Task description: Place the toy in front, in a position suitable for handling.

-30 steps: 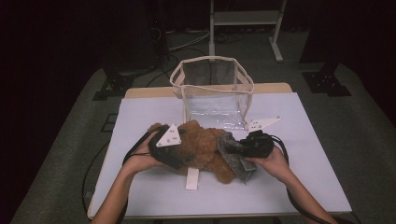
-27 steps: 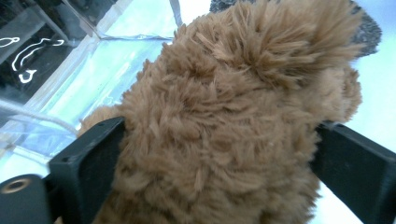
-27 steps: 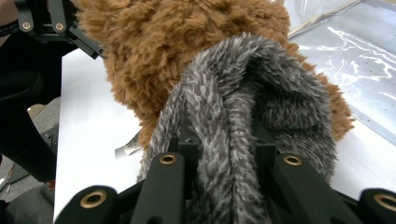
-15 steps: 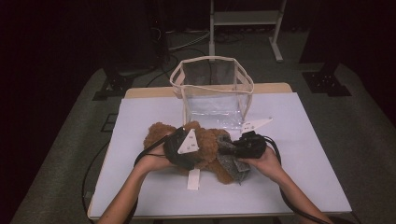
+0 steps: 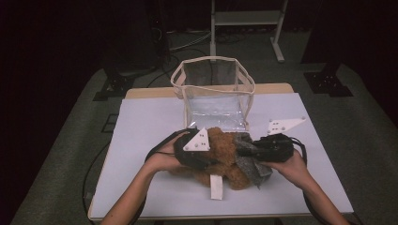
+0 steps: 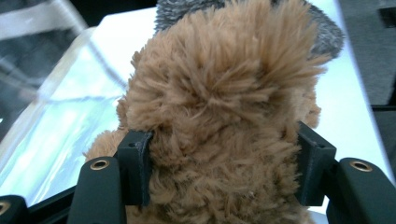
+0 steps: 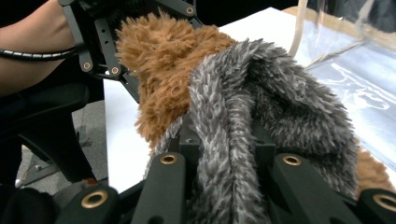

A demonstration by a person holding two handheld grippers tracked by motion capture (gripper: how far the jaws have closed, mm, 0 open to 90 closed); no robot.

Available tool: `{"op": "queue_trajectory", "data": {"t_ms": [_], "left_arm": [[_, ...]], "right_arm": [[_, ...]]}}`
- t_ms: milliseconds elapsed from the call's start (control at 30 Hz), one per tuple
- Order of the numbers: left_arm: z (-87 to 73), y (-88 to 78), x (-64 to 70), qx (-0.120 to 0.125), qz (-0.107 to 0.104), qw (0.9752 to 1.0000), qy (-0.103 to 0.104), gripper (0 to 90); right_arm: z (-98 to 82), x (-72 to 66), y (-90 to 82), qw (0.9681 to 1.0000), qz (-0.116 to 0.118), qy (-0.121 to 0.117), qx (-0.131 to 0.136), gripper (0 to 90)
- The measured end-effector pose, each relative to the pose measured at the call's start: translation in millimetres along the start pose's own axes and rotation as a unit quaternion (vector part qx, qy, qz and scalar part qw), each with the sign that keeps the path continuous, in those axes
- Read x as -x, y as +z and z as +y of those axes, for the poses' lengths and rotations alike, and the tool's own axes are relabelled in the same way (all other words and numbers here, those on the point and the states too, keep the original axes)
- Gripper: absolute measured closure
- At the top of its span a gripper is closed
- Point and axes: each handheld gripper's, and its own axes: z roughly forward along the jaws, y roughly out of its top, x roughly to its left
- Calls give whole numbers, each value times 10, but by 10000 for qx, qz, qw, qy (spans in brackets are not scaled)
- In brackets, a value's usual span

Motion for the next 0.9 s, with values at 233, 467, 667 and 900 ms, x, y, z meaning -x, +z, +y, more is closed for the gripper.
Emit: {"op": "queue_trajectory", "data": {"t_ms": [233, 467, 667, 900], "left_arm": [[87, 279, -26, -325, -142, 9993, 98, 293], [31, 289, -33, -403, -9, 9992, -30, 83], [45, 335, 42, -459, 56, 9989, 66, 26], [139, 542, 88, -679, 59, 9961, 555, 11]], "right_arm": [[-252, 100, -148, 9994, -260, 231, -45, 726], [-530, 271, -188, 9971, -233, 696, 187, 722], [-539, 230, -240, 9975, -328, 623, 104, 721], [-535, 260, -171, 9974, -239, 681, 65, 721]]}}
